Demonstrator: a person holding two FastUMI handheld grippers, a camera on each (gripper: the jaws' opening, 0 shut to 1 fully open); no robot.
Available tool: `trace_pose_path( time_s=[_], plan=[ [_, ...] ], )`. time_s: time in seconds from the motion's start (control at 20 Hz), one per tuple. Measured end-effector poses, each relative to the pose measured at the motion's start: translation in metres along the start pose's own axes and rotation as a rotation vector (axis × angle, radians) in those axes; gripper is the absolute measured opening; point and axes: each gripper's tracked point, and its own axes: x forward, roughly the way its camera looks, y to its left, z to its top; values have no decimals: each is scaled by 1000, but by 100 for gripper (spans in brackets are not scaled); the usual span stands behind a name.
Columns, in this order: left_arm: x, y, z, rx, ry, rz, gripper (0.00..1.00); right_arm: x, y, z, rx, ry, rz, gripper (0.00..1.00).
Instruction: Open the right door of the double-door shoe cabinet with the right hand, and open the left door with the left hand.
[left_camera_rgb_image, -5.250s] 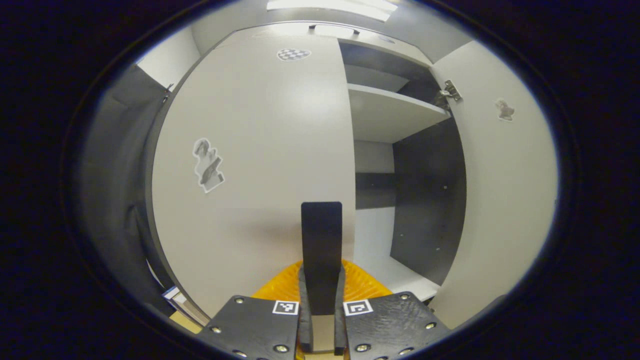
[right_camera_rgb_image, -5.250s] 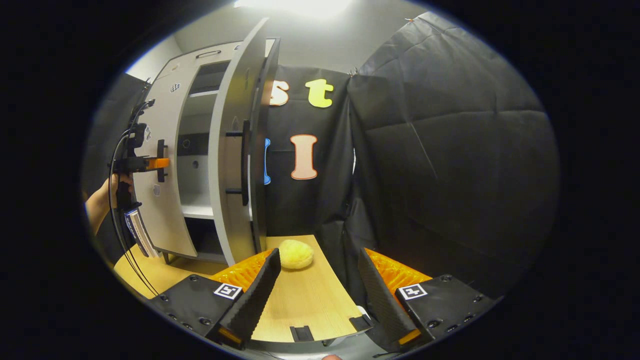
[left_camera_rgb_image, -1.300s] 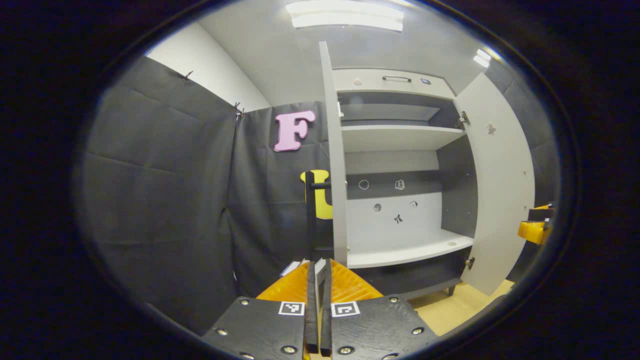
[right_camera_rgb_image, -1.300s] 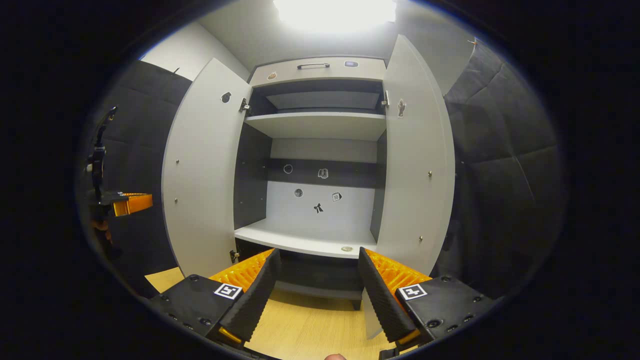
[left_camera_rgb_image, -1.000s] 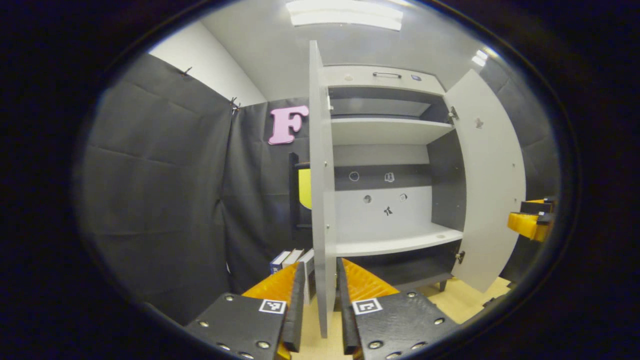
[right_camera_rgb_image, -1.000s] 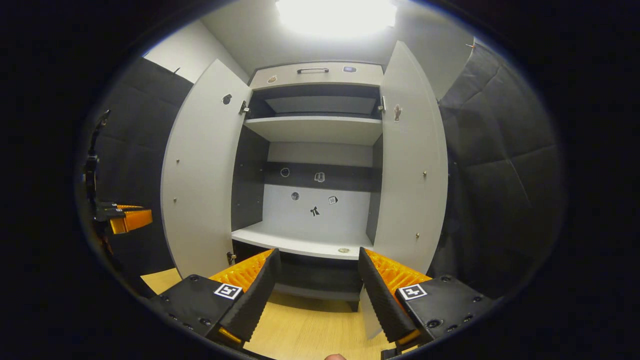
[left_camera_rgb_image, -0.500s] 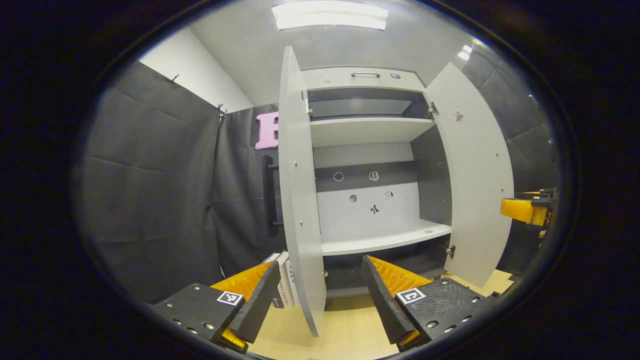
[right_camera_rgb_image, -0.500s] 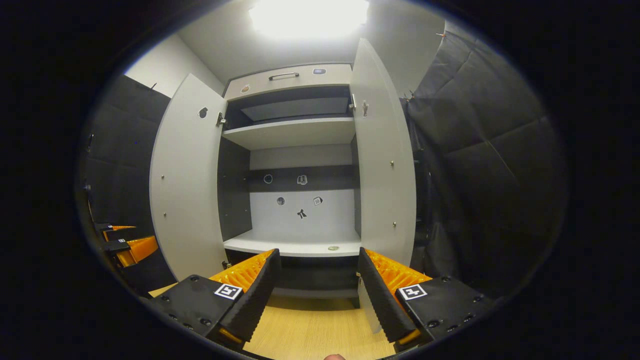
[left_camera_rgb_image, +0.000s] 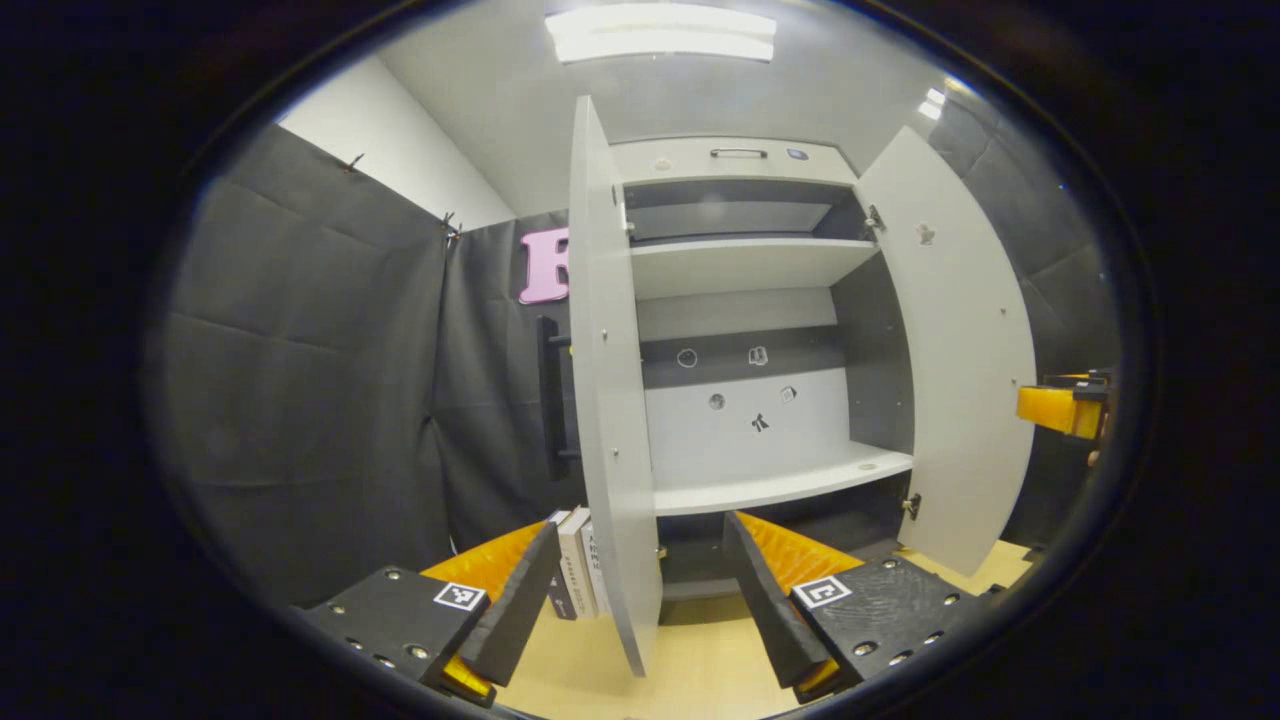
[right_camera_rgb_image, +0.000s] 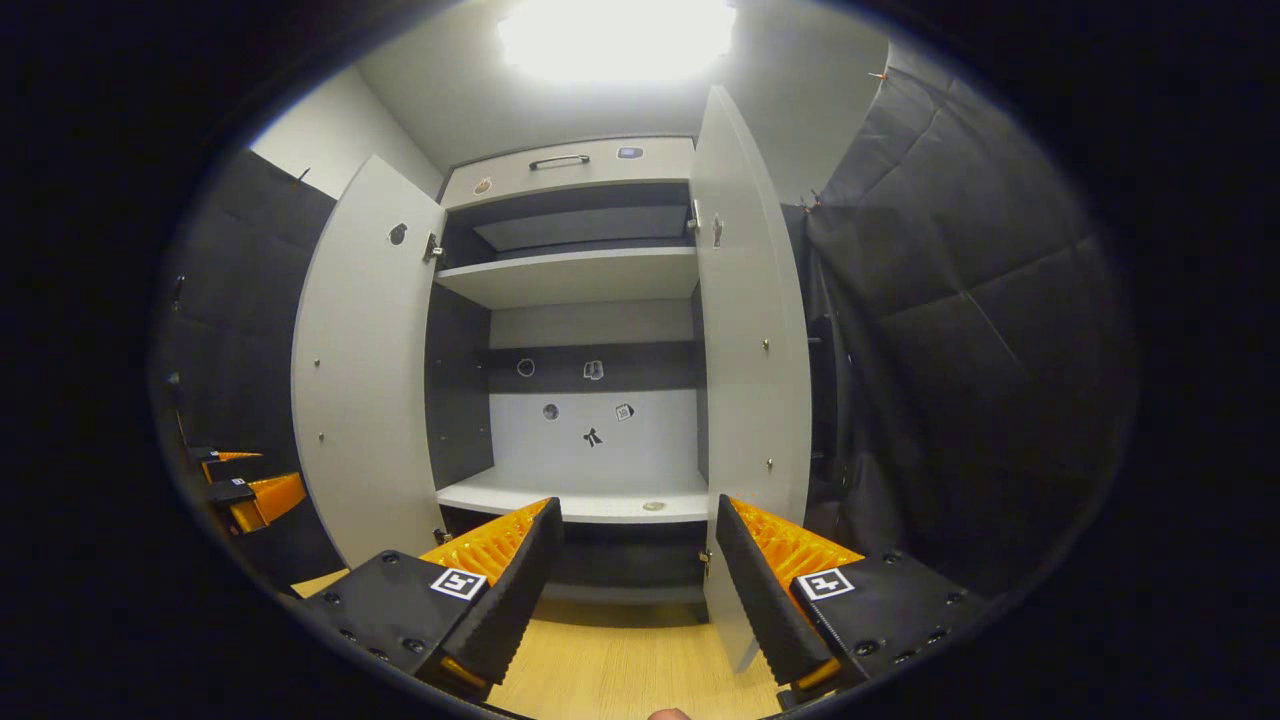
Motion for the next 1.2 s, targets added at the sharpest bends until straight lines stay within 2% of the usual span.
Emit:
trace_pose_path(
  time_s=[1.2],
  plan=[
    [3, 10, 4, -10, -14, 22, 95, -3, 2, 7, -23, -16, -24, 96]
  ],
)
